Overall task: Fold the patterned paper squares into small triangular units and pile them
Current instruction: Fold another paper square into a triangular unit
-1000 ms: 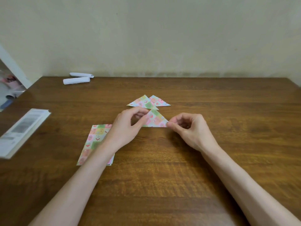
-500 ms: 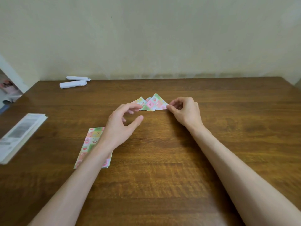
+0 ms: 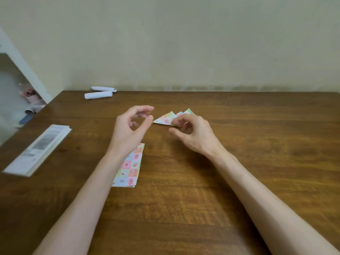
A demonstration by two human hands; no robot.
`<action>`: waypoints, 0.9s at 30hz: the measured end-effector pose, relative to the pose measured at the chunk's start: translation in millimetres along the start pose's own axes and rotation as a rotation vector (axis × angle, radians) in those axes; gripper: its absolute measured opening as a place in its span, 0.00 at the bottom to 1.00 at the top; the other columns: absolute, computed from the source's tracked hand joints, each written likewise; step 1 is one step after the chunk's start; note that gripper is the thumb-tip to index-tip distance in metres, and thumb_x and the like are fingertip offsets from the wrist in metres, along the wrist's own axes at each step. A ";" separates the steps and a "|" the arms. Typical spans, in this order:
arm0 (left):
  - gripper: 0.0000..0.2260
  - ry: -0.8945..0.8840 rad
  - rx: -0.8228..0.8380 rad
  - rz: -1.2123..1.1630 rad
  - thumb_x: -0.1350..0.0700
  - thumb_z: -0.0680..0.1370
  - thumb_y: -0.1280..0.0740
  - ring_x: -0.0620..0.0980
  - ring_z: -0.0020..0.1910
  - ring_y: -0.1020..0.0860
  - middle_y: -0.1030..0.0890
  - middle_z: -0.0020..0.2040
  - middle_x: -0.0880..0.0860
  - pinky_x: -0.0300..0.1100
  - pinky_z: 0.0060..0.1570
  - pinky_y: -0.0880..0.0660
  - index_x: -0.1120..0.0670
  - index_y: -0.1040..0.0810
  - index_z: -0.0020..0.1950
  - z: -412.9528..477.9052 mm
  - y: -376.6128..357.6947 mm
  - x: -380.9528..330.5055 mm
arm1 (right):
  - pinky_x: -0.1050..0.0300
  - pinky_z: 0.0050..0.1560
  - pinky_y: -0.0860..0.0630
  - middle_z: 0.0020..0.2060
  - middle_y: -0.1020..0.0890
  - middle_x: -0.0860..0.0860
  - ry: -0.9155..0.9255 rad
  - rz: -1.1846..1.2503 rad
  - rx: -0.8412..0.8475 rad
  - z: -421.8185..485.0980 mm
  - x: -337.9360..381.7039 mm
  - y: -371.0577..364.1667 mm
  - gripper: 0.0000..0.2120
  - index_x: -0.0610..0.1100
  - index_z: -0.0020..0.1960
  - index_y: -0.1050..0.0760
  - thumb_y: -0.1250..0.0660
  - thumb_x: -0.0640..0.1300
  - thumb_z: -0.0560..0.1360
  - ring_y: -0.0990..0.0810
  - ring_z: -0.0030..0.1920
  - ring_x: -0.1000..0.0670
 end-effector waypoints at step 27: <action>0.11 -0.010 -0.020 -0.015 0.60 0.82 0.30 0.47 0.57 0.17 0.15 0.53 0.48 0.54 0.62 0.21 0.50 0.18 0.62 -0.6 28.7 3.4 | 0.60 0.46 0.21 0.41 0.13 0.49 -0.024 0.257 0.361 -15.4 53.9 -93.6 0.09 0.50 0.50 0.17 0.20 0.44 0.72 0.19 0.38 0.57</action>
Point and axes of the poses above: each hand's wrist, its own z-axis towards the middle knuckle, its own y-axis out of the back of the hand, x = y × z, the point moved 10 cm from there along z, towards the middle knuckle
